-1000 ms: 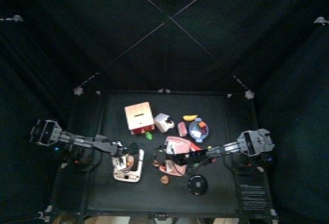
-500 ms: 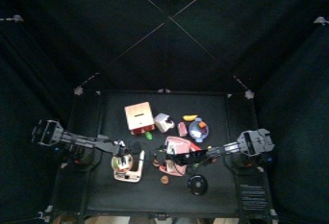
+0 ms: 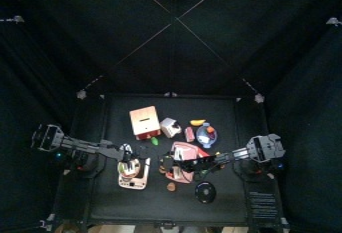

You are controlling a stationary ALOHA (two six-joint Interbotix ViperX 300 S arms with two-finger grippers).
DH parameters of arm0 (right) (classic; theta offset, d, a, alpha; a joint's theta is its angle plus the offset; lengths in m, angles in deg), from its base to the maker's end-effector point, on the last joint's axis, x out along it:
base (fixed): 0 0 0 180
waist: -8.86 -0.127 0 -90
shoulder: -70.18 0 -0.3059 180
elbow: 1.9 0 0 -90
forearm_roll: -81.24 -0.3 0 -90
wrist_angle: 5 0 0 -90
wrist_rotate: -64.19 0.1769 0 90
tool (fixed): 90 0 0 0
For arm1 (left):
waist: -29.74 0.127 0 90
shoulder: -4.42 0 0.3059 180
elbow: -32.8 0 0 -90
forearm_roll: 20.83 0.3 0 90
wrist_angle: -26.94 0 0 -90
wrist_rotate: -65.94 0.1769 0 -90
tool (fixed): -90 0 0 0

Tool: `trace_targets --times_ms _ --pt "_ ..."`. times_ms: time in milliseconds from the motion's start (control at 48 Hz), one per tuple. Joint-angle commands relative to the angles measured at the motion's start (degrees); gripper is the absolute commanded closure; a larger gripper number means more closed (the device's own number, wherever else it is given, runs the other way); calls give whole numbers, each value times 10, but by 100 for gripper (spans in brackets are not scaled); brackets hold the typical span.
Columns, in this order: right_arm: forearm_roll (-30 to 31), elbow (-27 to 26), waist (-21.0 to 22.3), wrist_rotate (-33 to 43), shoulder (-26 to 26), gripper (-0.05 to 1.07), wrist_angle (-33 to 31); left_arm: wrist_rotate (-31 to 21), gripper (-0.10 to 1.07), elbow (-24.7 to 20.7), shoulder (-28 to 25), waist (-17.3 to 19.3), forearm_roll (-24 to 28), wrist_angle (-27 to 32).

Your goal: Grab starfruit half in pot

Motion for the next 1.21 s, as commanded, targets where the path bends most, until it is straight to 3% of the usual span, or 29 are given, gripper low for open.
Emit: trace_targets --times_ms 0,188,521,812,1188 --pt "1 -10 2 -2 15 8 3 -1 17 -12 5 0 3 -2" --pt "1 -11 2 -3 18 8 3 -1 16 -11 11 -1 -8 -2" --pt "4 -8 3 -4 18 8 3 -18 4 -14 18 -1 -10 -11" --pt "19 -7 3 -4 25 8 3 -139 4 -27 43 -9 -20 23" --pt "20 -1 3 -4 25 8 2 -298 4 -38 -1 -56 -35 79"
